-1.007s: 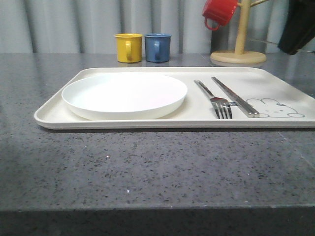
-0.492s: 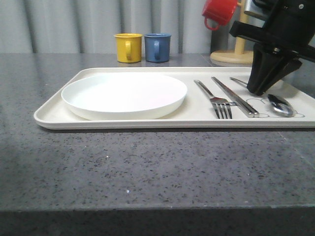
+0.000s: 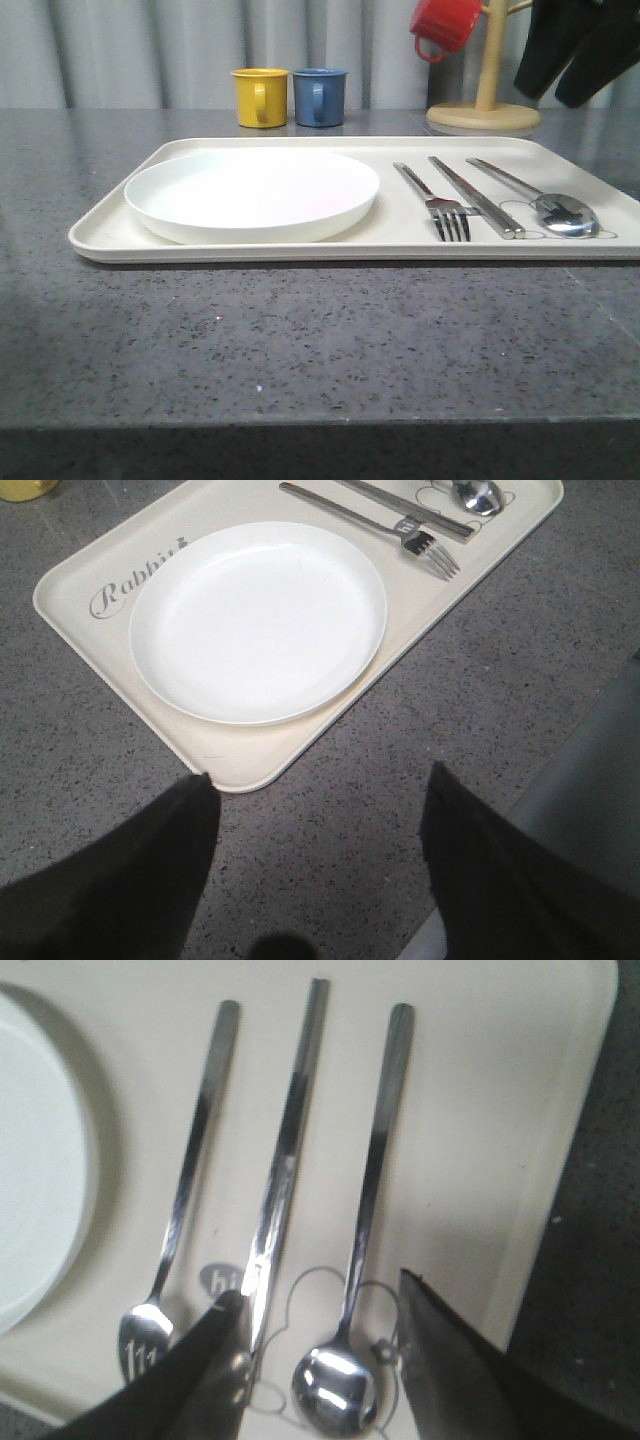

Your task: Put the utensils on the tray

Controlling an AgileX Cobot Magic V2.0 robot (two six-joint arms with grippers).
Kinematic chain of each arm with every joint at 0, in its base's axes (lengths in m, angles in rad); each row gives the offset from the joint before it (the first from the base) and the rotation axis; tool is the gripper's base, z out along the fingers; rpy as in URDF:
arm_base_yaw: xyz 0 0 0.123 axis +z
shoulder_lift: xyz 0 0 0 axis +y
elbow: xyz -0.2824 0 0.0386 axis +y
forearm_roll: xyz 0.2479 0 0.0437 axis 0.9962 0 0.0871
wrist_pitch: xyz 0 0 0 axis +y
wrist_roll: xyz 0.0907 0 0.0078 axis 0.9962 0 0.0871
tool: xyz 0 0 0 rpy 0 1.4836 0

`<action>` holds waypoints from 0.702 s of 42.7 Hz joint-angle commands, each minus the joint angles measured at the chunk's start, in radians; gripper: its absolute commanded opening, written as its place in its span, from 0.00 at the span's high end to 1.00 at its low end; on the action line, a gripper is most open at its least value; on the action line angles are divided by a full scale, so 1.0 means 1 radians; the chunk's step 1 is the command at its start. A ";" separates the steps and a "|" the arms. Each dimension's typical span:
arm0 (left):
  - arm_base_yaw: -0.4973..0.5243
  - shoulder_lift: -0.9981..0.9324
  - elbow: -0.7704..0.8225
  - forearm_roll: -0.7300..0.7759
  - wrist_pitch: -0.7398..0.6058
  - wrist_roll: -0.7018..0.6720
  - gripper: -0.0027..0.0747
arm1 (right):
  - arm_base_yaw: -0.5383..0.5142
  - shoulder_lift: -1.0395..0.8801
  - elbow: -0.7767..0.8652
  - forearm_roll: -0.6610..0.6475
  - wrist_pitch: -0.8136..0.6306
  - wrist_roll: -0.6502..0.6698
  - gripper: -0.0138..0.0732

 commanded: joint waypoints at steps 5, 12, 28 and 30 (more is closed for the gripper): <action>-0.008 -0.002 -0.026 -0.009 -0.066 -0.014 0.40 | 0.092 -0.273 0.121 0.013 -0.017 -0.101 0.41; -0.008 -0.002 -0.026 -0.009 -0.066 -0.014 0.40 | 0.145 -0.484 0.262 0.008 0.019 -0.123 0.41; -0.008 -0.002 -0.026 -0.009 -0.066 -0.014 0.40 | 0.146 -0.901 0.475 -0.148 0.053 0.055 0.41; -0.008 -0.002 -0.026 -0.009 -0.066 -0.014 0.40 | 0.146 -0.942 0.478 -0.167 0.064 0.073 0.41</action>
